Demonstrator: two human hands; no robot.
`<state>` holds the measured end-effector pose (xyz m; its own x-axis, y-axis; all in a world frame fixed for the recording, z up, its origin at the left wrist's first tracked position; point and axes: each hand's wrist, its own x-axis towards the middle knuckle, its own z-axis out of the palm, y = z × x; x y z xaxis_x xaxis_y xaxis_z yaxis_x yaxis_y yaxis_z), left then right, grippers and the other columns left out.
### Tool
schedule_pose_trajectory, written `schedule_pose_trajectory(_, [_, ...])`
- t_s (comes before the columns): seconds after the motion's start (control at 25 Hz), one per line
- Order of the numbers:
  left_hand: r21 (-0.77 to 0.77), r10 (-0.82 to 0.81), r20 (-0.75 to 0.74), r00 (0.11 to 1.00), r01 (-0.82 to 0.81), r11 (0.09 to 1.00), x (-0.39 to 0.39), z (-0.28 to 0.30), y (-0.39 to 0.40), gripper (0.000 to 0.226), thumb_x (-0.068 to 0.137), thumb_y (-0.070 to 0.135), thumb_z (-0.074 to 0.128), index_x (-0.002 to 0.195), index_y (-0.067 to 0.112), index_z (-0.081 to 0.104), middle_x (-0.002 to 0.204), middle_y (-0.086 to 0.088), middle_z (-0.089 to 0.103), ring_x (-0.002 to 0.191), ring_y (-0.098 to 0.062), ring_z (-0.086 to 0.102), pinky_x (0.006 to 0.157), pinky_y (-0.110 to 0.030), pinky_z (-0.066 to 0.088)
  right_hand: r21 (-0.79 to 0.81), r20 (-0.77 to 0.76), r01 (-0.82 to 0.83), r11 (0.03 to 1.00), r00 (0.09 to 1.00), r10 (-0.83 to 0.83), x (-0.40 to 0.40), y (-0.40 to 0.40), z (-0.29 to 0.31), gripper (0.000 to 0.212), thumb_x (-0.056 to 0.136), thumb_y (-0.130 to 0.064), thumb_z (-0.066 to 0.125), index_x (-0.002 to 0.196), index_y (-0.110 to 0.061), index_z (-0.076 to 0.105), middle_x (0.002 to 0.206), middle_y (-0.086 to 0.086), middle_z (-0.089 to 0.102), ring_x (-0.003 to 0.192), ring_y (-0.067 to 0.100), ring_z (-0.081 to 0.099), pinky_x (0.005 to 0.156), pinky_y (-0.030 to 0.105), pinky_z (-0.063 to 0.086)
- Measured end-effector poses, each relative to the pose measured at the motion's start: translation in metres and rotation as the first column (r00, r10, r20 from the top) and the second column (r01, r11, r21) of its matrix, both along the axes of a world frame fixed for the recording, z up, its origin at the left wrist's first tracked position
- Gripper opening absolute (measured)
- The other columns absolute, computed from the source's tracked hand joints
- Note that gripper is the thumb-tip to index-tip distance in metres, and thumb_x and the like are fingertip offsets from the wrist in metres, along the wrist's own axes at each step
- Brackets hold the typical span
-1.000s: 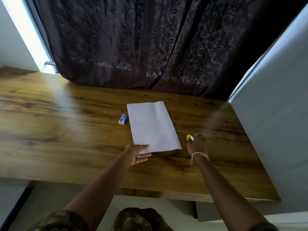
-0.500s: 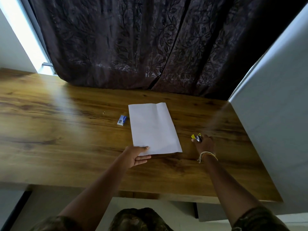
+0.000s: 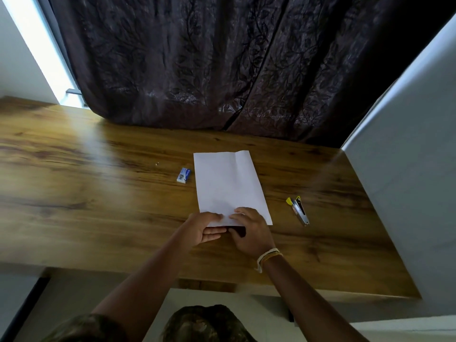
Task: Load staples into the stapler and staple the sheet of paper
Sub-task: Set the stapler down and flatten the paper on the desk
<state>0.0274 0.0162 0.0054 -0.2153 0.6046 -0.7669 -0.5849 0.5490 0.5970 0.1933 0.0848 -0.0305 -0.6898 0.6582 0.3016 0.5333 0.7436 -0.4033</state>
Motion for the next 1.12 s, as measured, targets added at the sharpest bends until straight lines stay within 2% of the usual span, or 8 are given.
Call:
schedule_pose_trajectory(0.24, [0.013,-0.015,0.009,1.000,0.015,1.000,0.001,0.007,-0.004,0.046,0.084,0.030,0.072,0.122,0.008,0.055,0.105,-0.017,0.073,0.092,-0.031,0.072,0.087,-0.046,0.057,-0.106,-0.017,-0.012,0.994,1.000,0.010,0.004,0.006,0.005,0.019,0.089,-0.019,0.060,0.102,-0.014,0.074,0.101,0.002,0.074,0.093,0.016,0.068,0.085,0.034,0.056])
schedule_pose_trajectory(0.4, [-0.026,0.277,-0.166,0.946,-0.285,0.958,0.007,0.007,-0.002,0.054,0.091,0.052,0.054,0.113,0.003,0.059,0.099,-0.014,0.072,0.081,-0.028,0.071,0.069,-0.040,0.059,-0.296,-0.054,0.081,0.952,0.993,-0.102,-0.003,0.014,0.021,0.019,0.090,-0.024,0.062,0.098,-0.012,0.074,0.097,0.002,0.075,0.089,0.016,0.067,0.081,0.027,0.051])
schedule_pose_trajectory(0.48, [0.095,0.330,-0.497,0.803,-0.327,0.940,0.012,0.007,-0.006,0.041,0.093,0.039,0.056,0.117,0.007,0.053,0.105,-0.010,0.066,0.083,-0.019,0.066,0.065,-0.033,0.056,-0.393,-0.055,0.118,0.912,0.987,-0.151,-0.006,0.017,0.026,0.022,0.090,-0.028,0.063,0.100,-0.012,0.074,0.098,0.001,0.074,0.090,0.014,0.066,0.082,0.026,0.051])
schedule_pose_trajectory(0.56, [0.133,0.165,-0.823,0.543,-0.099,0.986,0.013,0.009,-0.011,0.040,0.088,0.024,0.063,0.124,0.013,0.049,0.124,-0.007,0.055,0.102,-0.017,0.056,0.079,-0.032,0.053,-0.454,-0.035,0.136,0.880,0.985,-0.170,-0.006,0.019,0.026,0.025,0.088,-0.031,0.064,0.103,-0.012,0.074,0.101,0.001,0.073,0.093,0.014,0.064,0.084,0.027,0.050])
schedule_pose_trajectory(0.64, [0.101,0.057,-0.954,0.295,0.138,0.985,0.011,0.006,-0.008,0.057,0.082,0.027,0.070,0.132,0.021,0.045,0.139,-0.001,0.045,0.125,-0.019,0.044,0.098,-0.038,0.046,-0.492,-0.012,0.135,0.860,0.987,-0.162,-0.008,0.023,0.024,0.026,0.087,-0.032,0.065,0.102,-0.013,0.074,0.102,0.001,0.073,0.095,0.015,0.065,0.085,0.028,0.051])
schedule_pose_trajectory(0.72, [0.051,-0.007,-0.981,0.193,0.292,0.955,0.005,0.003,0.001,0.057,0.080,0.040,0.071,0.131,0.028,0.049,0.142,0.005,0.045,0.133,-0.017,0.039,0.108,-0.044,0.036,-0.513,0.014,0.121,0.850,0.991,-0.133,-0.011,0.028,0.025,0.025,0.087,-0.030,0.066,0.102,-0.013,0.075,0.105,0.002,0.073,0.096,0.015,0.065,0.085,0.025,0.049])
schedule_pose_trajectory(0.92, [0.003,-0.117,-0.875,0.470,0.246,0.969,-0.007,-0.012,0.019,0.052,0.082,0.052,0.066,0.124,0.020,0.062,0.128,-0.001,0.063,0.122,-0.023,0.055,0.106,-0.050,0.039,-0.581,0.026,0.143,0.801,0.987,-0.158,-0.014,0.032,0.025,0.024,0.089,-0.029,0.063,0.100,-0.010,0.074,0.102,0.004,0.073,0.092,0.017,0.064,0.080,0.025,0.047])
schedule_pose_trajectory(1.12, [-0.058,-0.172,-0.797,0.578,0.210,0.976,-0.018,-0.025,0.026,0.055,0.082,0.055,0.065,0.119,0.016,0.060,0.121,-0.003,0.065,0.117,-0.025,0.057,0.106,-0.050,0.040,-0.700,-0.016,0.139,0.700,0.978,-0.209,-0.015,0.031,0.025,0.024,0.092,-0.025,0.061,0.100,-0.006,0.073,0.096,0.003,0.071,0.088,0.012,0.060,0.068,0.014,0.042])
